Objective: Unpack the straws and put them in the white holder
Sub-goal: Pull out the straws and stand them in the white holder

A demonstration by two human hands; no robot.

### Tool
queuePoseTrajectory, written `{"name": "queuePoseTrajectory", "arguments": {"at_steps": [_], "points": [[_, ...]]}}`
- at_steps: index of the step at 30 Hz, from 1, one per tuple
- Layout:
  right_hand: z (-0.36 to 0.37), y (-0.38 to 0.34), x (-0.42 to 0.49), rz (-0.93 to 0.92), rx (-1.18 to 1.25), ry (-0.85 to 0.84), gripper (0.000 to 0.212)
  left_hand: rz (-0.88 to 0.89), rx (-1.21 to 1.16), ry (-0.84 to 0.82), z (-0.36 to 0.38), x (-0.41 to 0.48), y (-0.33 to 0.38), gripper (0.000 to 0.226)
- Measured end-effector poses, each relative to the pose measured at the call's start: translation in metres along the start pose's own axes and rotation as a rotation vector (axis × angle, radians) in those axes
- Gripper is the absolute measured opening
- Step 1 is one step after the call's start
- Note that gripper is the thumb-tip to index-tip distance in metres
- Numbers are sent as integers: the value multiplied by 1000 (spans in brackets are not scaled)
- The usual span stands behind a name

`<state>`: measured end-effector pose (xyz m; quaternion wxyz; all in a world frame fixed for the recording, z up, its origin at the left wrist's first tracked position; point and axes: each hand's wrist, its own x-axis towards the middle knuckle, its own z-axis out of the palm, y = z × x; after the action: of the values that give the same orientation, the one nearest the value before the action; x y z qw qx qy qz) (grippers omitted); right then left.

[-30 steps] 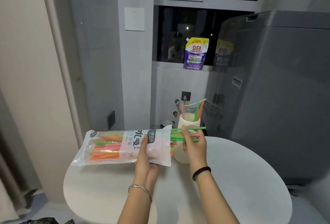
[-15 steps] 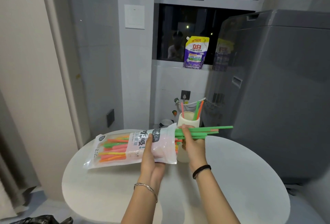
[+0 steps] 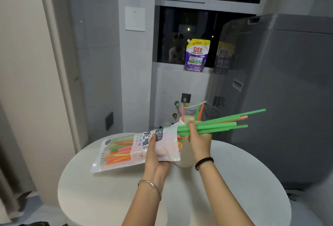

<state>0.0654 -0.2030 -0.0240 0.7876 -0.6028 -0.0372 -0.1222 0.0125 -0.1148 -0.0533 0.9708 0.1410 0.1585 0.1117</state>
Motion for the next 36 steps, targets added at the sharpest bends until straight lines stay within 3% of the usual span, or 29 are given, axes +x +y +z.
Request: {"name": "queuePoseTrajectory", "arguments": {"at_steps": [6, 10, 22, 27, 36], "points": [[-19, -34, 42, -225, -112, 35, 31, -35, -77, 52, 11, 8, 10, 15], [-32, -60, 68, -298, -142, 62, 24, 9, -55, 41, 17, 16, 11, 11], [-60, -109, 94, -406, -212, 38, 15, 57, -23, 102, 29, 25, 7, 46], [-66, -116, 96, -457, -262, 33, 16, 38, -5, 51, 31, 25, 7, 23], [-56, -113, 92, -469, -365, -84, 17, 51, -21, 88, 34, 26, 13, 32]]}}
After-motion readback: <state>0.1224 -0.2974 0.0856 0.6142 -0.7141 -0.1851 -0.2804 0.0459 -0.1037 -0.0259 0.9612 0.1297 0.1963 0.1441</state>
